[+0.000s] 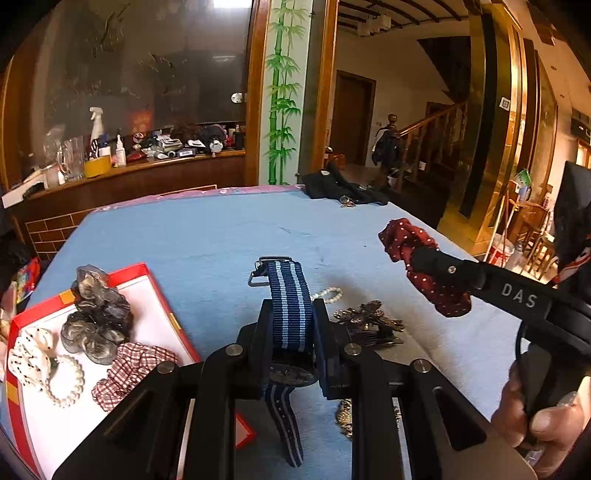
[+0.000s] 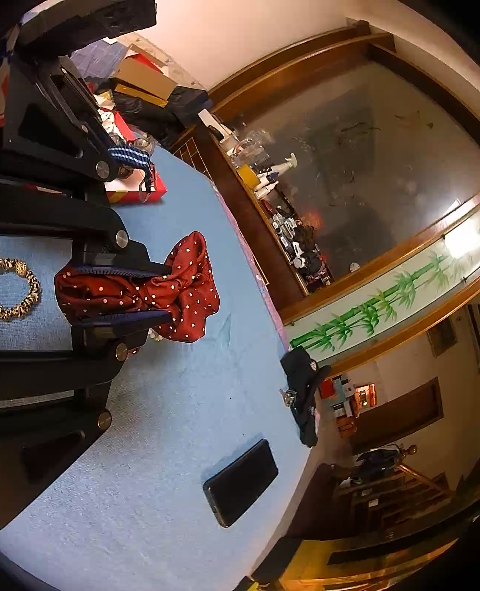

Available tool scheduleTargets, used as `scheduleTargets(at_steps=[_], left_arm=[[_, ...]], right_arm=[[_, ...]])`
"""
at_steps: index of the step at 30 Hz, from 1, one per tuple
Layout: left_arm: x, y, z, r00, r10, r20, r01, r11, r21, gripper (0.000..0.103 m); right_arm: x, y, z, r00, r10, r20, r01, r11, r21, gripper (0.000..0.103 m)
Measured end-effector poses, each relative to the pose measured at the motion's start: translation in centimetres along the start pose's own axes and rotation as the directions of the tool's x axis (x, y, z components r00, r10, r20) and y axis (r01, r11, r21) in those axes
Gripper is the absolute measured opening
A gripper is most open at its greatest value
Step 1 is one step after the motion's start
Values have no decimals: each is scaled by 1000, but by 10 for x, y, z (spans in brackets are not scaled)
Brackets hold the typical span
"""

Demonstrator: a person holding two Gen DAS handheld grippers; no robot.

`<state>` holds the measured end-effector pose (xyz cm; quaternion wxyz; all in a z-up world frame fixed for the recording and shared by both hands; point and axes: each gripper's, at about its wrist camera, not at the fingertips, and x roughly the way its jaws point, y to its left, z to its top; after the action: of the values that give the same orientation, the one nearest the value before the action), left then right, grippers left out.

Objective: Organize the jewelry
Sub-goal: 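Grasp the blue striped watch strap with the left tool while right tool holds the scrunchie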

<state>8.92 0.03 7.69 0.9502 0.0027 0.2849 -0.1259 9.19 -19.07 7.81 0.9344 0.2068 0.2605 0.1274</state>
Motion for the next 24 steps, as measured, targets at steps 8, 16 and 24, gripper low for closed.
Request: scheduleTargets(at_steps=[8,16,24], left_arm=[[-9,-5,0,998,44,35,-45,999,24,18],[-16,-4,1,996,60,62,-61,998,26,18],[-20,-3,3,994,80,79,-82,996,24,18]], right_arm=[[0,1,-2,1000,7,-2,-7,1000,-10,19],[0,4,-4,1000,12,-2,-12,1000,-27,19],[1,14,-7,999,36,-6,-37,997,-70,19]])
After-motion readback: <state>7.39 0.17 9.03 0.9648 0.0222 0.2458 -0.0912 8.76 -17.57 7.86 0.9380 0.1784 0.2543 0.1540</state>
